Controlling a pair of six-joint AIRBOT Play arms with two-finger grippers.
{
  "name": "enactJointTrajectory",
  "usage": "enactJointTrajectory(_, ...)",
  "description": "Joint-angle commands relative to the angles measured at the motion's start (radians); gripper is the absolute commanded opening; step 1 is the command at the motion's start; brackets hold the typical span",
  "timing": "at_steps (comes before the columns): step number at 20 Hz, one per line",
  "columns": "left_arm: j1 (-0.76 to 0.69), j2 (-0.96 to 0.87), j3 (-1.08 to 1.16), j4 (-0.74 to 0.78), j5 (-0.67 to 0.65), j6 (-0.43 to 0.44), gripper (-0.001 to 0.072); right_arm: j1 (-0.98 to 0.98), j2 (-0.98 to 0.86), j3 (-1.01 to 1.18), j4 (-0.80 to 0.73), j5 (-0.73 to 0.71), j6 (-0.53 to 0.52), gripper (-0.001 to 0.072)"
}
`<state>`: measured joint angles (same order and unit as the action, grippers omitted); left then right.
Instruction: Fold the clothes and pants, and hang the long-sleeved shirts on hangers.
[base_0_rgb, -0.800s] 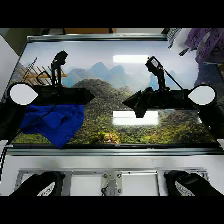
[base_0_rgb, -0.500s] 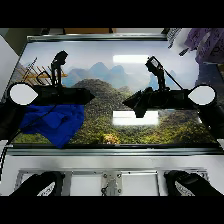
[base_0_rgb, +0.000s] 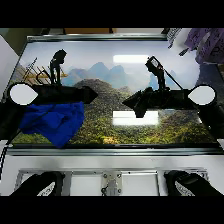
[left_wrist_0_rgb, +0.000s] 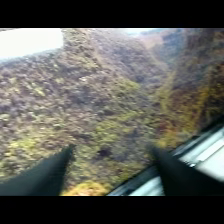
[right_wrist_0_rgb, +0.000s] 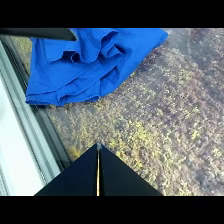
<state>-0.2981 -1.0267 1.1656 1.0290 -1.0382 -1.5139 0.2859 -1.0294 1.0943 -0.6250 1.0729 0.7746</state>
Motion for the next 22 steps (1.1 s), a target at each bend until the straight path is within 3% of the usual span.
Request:
enactJointTrajectory(1,0.034,-0.022,0.000,0.294,-0.047,-0.022,0.0713,0.001,-0.001,0.000,0.000,0.000,0.000,0.0018)
enactJointTrajectory(4,0.040,-0.120,-0.040,0.615,-0.177,-0.160,0.0713,0.001,-0.001,0.000,0.000,0.000,0.000,0.0018)
enactJointTrajectory(6,0.040,-0.199,-0.130,0.740,-0.158,-0.214,0.0713,0.001,-0.002,0.000,0.000,0.000,0.000,0.0018)
enactJointTrajectory(11,0.040,-0.381,-0.249,0.892,0.029,-0.282,0.0713,0.001,-0.002,0.000,0.000,0.000,0.000,0.0018)
enactJointTrajectory(14,0.053,-0.446,-0.248,0.888,0.074,-0.306,0.0713,0.001,-0.002,0.000,0.000,0.000,0.000,0.0018)
enactJointTrajectory(15,0.053,-0.461,-0.248,0.891,0.072,-0.309,0.0668,0.001,-0.002,0.000,0.000,0.000,0.000,0.0018)
enactJointTrajectory(16,0.052,-0.470,-0.249,0.889,0.068,-0.309,0.0525,0.001,-0.002,0.000,0.000,0.000,0.000,0.0018)
enactJointTrajectory(18,0.051,-0.467,-0.246,0.882,0.053,-0.308,0.0020,0.001,-0.002,0.000,0.000,0.000,0.000,0.0018)
enactJointTrajectory(22,0.012,-0.357,-0.116,0.828,-0.009,-0.307,0.0011,0.001,-0.003,0.000,0.042,0.004,0.004,0.0017)
